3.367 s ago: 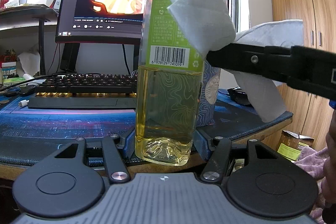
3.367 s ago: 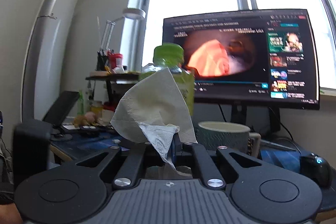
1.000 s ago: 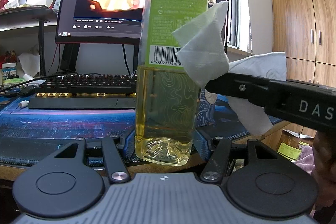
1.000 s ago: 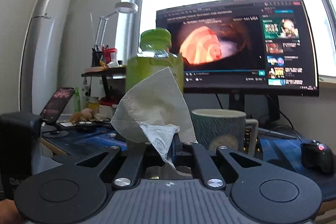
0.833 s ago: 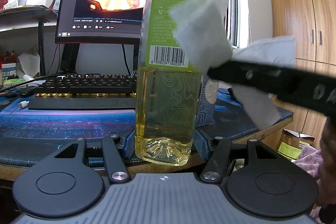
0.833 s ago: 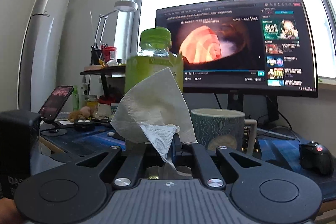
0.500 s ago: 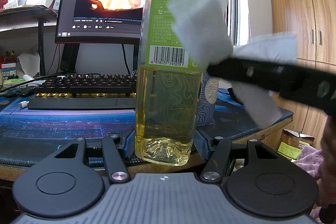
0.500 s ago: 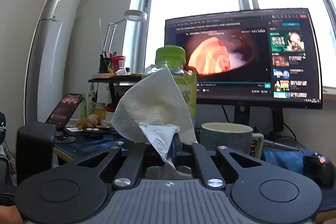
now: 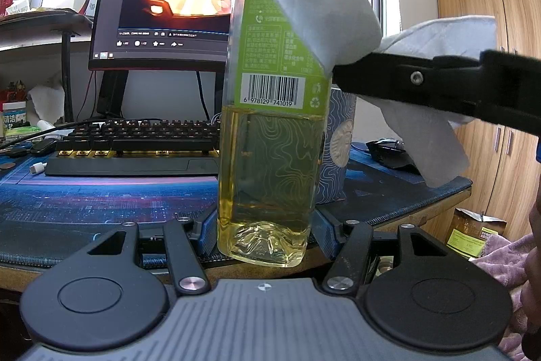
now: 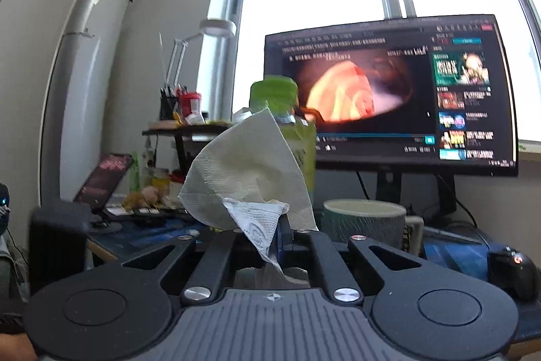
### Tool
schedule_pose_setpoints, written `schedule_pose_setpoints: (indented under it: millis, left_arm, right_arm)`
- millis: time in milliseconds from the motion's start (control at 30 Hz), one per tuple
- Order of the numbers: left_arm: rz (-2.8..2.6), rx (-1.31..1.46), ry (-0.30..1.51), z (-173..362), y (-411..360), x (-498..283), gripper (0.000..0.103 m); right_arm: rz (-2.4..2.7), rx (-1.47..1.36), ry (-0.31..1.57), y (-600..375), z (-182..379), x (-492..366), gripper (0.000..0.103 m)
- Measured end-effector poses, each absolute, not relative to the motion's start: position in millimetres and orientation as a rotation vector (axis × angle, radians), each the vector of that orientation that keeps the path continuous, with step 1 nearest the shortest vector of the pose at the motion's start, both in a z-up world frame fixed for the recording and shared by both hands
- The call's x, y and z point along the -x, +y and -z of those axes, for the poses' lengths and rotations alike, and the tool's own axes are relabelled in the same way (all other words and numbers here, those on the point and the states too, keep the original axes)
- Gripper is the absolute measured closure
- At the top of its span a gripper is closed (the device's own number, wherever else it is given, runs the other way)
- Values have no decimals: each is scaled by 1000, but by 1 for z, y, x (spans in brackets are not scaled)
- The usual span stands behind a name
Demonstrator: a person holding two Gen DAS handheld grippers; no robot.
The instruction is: Clean container
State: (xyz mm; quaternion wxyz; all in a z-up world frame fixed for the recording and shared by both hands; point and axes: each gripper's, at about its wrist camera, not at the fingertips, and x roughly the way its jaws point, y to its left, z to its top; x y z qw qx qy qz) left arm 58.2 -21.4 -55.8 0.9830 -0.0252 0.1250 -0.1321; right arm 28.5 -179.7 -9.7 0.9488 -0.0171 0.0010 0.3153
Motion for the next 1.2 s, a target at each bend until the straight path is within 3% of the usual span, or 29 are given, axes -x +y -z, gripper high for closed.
schedule_pose_setpoints:
  millis: [1200]
  left_arm:
    - [266,53,250,56,-21,-57,42]
  right_arm:
    - [-609,35,80,-184,24,-46,97]
